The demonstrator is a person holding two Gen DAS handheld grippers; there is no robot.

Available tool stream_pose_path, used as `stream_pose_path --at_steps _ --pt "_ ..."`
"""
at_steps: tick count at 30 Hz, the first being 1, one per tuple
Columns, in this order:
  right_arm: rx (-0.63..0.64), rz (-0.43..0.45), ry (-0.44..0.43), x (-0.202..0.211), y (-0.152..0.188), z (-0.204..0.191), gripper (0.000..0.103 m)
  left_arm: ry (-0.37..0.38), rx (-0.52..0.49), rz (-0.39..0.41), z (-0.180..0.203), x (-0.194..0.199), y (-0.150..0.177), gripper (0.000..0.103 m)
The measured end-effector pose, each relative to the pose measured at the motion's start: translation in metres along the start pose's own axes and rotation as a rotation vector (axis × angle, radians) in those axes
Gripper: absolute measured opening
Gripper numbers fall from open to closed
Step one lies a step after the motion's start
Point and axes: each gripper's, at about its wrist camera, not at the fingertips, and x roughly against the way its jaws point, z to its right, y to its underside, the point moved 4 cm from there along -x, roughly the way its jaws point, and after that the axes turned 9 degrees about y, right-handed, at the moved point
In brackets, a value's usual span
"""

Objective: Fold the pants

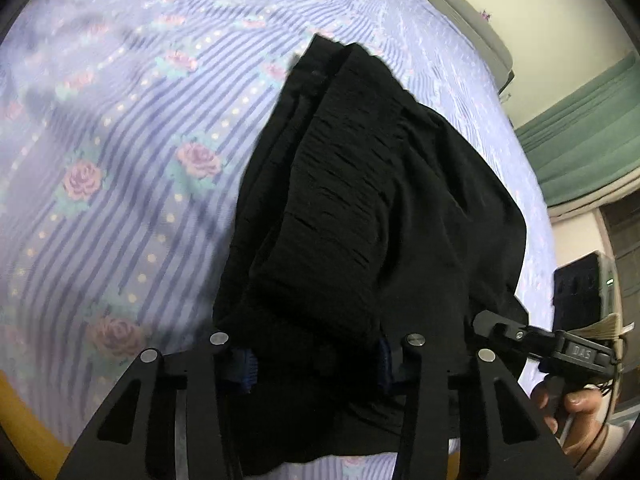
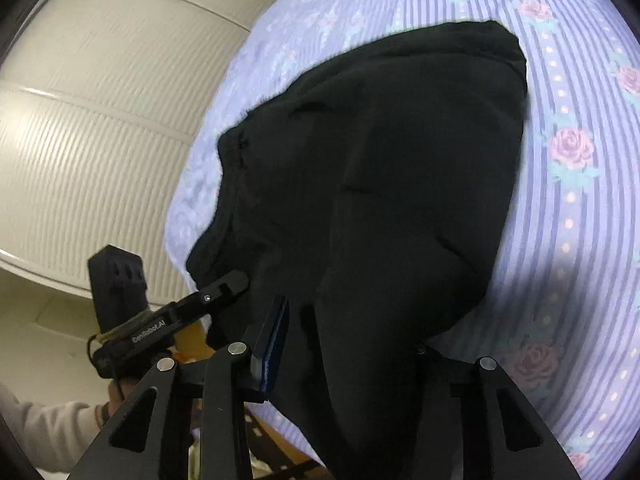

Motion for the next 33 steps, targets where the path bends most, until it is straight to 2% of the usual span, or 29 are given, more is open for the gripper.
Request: stream_pose_path --at_steps 1,3,4,6,8,12,16,23,29,33 --pt "-0.040 -0.008 -0.010 -0.003 -0.001 0.006 0.039 0.021 0.025 0.007 -0.004 -0.001 -0.002 0.044" --pt "-0.088 -0.010 -0.011 -0.004 -0.003 0.013 0.022 0.032 0.035 0.013 -0.004 0.000 -0.007 0.040" --pt "-0.087 -0.009 0.001 -0.003 -0.004 0.013 0.020 0.029 0.013 0.017 0.001 0.003 -0.008 0.034" --pt "-0.049 0.009 0.033 0.003 -0.004 0.005 0.014 0.021 -0.027 0.019 0.010 0.008 -0.009 0.030" --pt "-0.040 0.024 0.043 0.011 -0.003 -0.001 0.011 0.029 -0.026 0.026 0.014 0.015 -0.010 0.027" --pt "-0.016 0.060 0.042 0.034 -0.002 -0.019 0.010 0.013 -0.059 0.042 0.027 0.036 -0.014 0.025" --pt "0.021 0.087 0.019 0.063 -0.004 -0.041 0.009 0.012 -0.042 0.070 0.045 0.059 -0.024 0.024" --pt "0.108 0.124 -0.046 0.113 -0.033 -0.079 0.009 -0.034 -0.030 0.143 0.084 0.101 -0.040 0.024" --pt "0.201 0.101 -0.092 0.130 -0.059 -0.121 0.009 -0.047 -0.004 0.218 0.093 0.141 -0.059 0.024" --pt "0.251 0.100 -0.094 0.132 -0.082 -0.153 0.009 -0.038 0.037 0.236 0.079 0.152 -0.093 0.024"
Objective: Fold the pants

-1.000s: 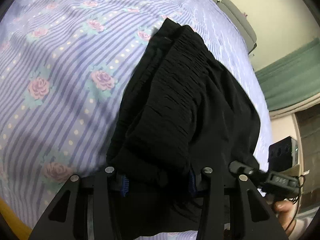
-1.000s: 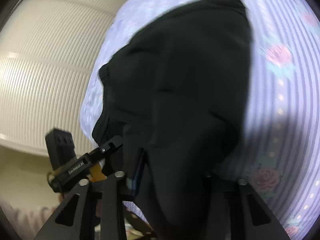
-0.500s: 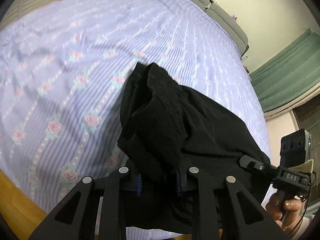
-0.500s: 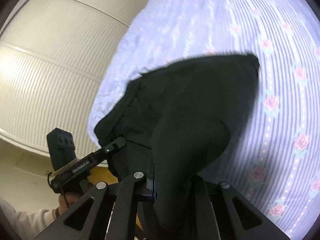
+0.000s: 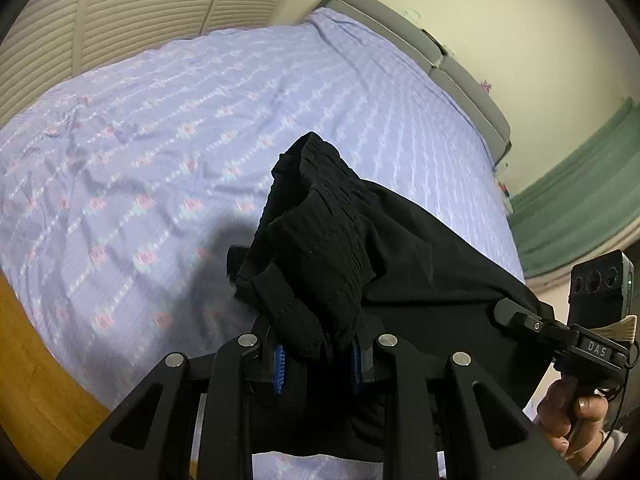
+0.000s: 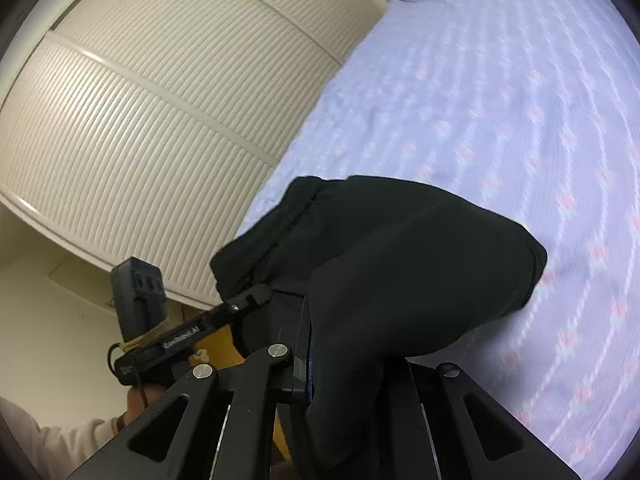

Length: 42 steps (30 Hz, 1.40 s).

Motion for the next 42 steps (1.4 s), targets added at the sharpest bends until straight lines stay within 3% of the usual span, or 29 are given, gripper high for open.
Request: stream_pose_path --at_steps 6,10,16,19,22,25,27,32,37,42 --pt "-0.015 -0.010 -0.003 -0.046 -0.061 -0.055 0.009 0.000 0.015 -0.005 -0.047 0.029 -0.086 0.024" --pt "-0.026 0.000 -0.011 -0.089 -0.117 -0.103 0.009 0.003 -0.007 -0.014 -0.088 0.050 -0.182 0.024" --pt "-0.008 0.096 -0.053 -0.154 -0.229 -0.186 0.009 -0.025 -0.184 0.045 -0.130 0.078 -0.364 0.024" --pt "-0.006 0.146 -0.083 -0.190 -0.287 -0.218 0.009 -0.036 -0.246 0.070 -0.146 0.085 -0.429 0.024" --pt "-0.019 0.165 -0.097 -0.225 -0.322 -0.236 0.009 -0.046 -0.272 0.057 -0.176 0.076 -0.470 0.024" --pt "-0.092 0.117 -0.107 -0.272 -0.329 -0.225 0.009 -0.041 -0.251 0.010 -0.221 0.045 -0.474 0.025" --pt "-0.150 0.065 -0.089 -0.309 -0.319 -0.205 0.009 -0.043 -0.225 -0.042 -0.261 0.011 -0.454 0.025" --pt "-0.261 -0.105 0.026 -0.399 -0.249 -0.140 0.009 -0.069 -0.185 -0.168 -0.336 -0.060 -0.379 0.025" --pt "-0.298 -0.194 0.081 -0.425 -0.180 -0.108 0.009 -0.054 -0.164 -0.161 -0.360 -0.069 -0.333 0.026" --pt "-0.360 -0.216 0.075 -0.433 -0.144 -0.097 0.011 -0.056 -0.176 -0.201 -0.366 -0.064 -0.327 0.028"
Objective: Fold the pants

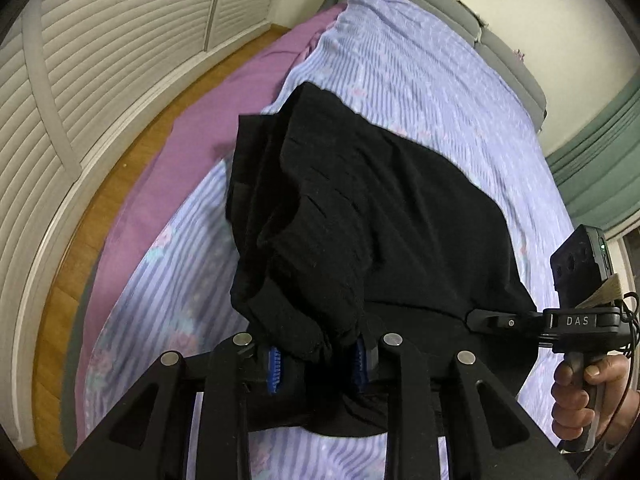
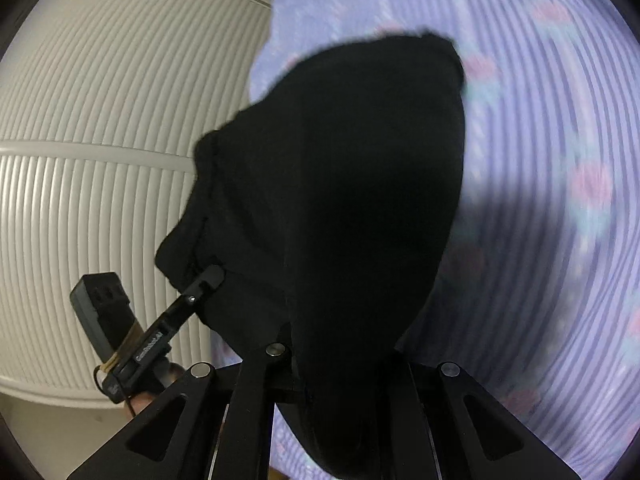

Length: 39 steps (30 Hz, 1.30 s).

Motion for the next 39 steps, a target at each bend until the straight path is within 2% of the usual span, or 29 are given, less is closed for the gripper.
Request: stream_pose_path --at_steps 2,4,6,9,10,15,16,19,21,24,26,30,32,34,37,39 --pt "-0.032 -0.003 0.001 -0.004 0.003 -0.001 0.012 0.010 0.004 -0.010 -0.005 0.003 0.000 0.028" --pt "-0.053 0.015 -0.007 0.000 0.005 0.001 0.020 0.016 -0.003 -0.017 -0.006 0.005 -0.001 0.030" --pt "-0.038 0.037 0.034 0.006 0.016 0.002 0.036 0.018 -0.014 -0.017 -0.004 0.010 -0.001 0.030" --pt "0.017 0.074 0.096 0.011 0.023 0.004 0.043 -0.014 -0.056 -0.002 0.003 0.023 0.004 0.037" --pt "0.048 0.091 0.127 0.016 0.028 0.004 0.045 -0.023 -0.068 0.011 0.005 0.028 0.006 0.043" --pt "0.281 0.258 0.344 0.049 0.040 -0.018 0.047 -0.080 -0.081 0.114 0.011 0.059 0.022 0.051" --pt "0.335 0.303 0.393 0.056 0.039 -0.027 0.048 -0.090 -0.078 0.136 0.013 0.064 0.025 0.057" --pt "0.426 0.387 0.463 0.065 0.037 -0.041 0.059 -0.113 -0.075 0.146 0.017 0.068 0.038 0.063" --pt "0.449 0.394 0.458 0.067 0.037 -0.051 0.063 -0.108 -0.044 0.130 0.014 0.063 0.048 0.063" --pt "0.423 0.353 0.439 0.052 0.030 -0.052 0.064 -0.108 0.021 0.110 0.002 0.049 0.060 0.063" --pt "0.363 0.302 0.398 0.042 0.034 -0.039 0.064 -0.107 0.046 0.105 -0.006 0.041 0.064 0.063" --pt "0.275 0.220 0.280 0.017 0.048 -0.022 0.064 -0.073 0.084 0.148 -0.019 0.036 0.060 0.062" --pt "0.277 0.201 0.257 0.002 0.053 -0.021 0.064 -0.039 0.096 0.169 -0.022 0.036 0.057 0.046" --pt "0.276 0.188 0.240 -0.003 0.057 -0.020 0.057 -0.045 0.092 0.162 -0.025 0.033 0.055 0.017" --pt "0.296 0.161 0.228 -0.011 0.057 -0.026 0.014 -0.055 0.044 0.148 -0.019 0.035 0.054 0.012" --pt "0.317 0.165 0.230 -0.014 0.056 -0.035 0.011 -0.074 0.012 0.144 -0.013 0.041 0.053 0.010"
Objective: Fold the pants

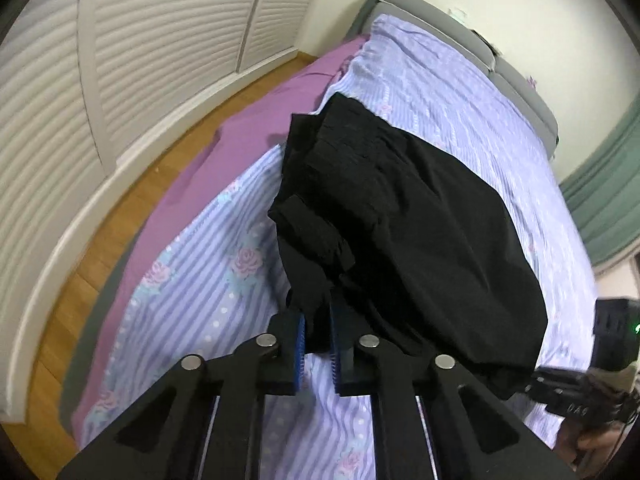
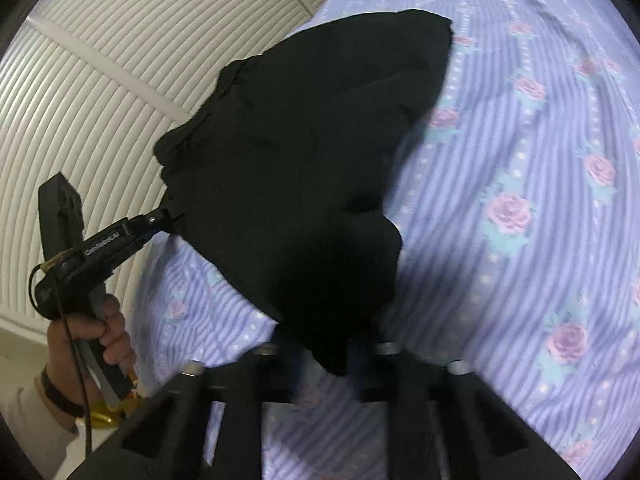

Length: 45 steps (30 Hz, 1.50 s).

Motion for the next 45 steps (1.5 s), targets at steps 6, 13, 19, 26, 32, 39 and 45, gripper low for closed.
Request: stream_pose_path --at_steps 6,13,19,26,32,39,45 --pt "0.043 0.000 -0.032 0.023 0.007 -0.014 0.009 -0.058 -0.014 -0.008 -0.005 0.023 0.001 0.009" --pt "-0.094 -0.116 -0.059 -0.016 0.022 0.006 0.010 -0.051 0.012 -0.068 -0.026 0.001 0.019 0.013" --pt "-0.047 -0.102 -0.025 -0.013 0.023 -0.008 0.031 -0.042 0.018 -0.031 -0.019 0.025 0.019 0.028" --pt "0.114 0.079 0.154 0.054 0.024 -0.027 0.050 -0.099 -0.043 0.067 0.034 0.092 0.034 0.056" --pt "0.251 0.254 0.260 0.146 0.028 -0.029 0.050 -0.178 -0.043 0.117 0.113 0.154 0.062 0.064" --pt "0.338 0.361 0.355 0.273 0.050 -0.022 0.057 -0.390 0.000 0.162 0.238 0.238 0.107 0.067" --pt "0.357 0.416 0.324 0.408 0.092 -0.003 0.061 -0.441 0.066 0.195 0.351 0.304 0.151 0.074"
